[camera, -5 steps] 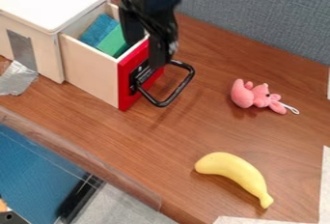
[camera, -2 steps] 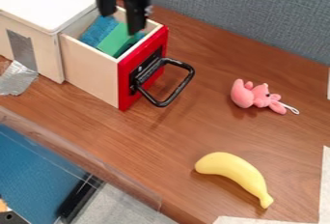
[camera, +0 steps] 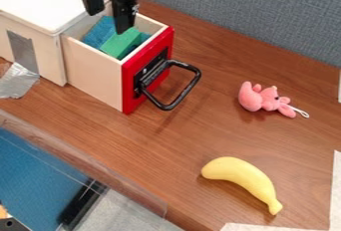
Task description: Took the green toy to the right side of the table
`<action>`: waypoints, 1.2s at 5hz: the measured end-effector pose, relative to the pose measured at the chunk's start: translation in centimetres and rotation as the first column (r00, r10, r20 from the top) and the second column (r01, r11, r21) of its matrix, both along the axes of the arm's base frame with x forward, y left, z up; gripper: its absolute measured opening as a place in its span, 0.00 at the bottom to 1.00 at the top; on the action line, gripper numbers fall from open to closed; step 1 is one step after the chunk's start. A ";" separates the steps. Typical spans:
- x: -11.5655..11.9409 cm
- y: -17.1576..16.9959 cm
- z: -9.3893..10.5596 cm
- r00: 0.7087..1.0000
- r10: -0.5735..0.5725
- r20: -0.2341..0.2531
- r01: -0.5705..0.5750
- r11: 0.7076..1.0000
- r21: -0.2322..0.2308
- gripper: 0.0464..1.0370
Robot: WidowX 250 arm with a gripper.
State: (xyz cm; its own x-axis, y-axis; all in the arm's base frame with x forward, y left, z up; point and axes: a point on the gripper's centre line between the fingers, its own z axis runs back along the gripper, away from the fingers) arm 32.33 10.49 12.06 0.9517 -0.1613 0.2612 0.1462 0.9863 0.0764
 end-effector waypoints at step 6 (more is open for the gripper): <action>1.2 -0.6 -2.9 0.994 -0.014 0.108 0.015 1.000 -0.001 0.96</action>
State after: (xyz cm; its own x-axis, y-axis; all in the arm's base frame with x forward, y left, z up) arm 33.54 9.90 9.15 0.9155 -0.1741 0.3627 0.1514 0.9843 0.0902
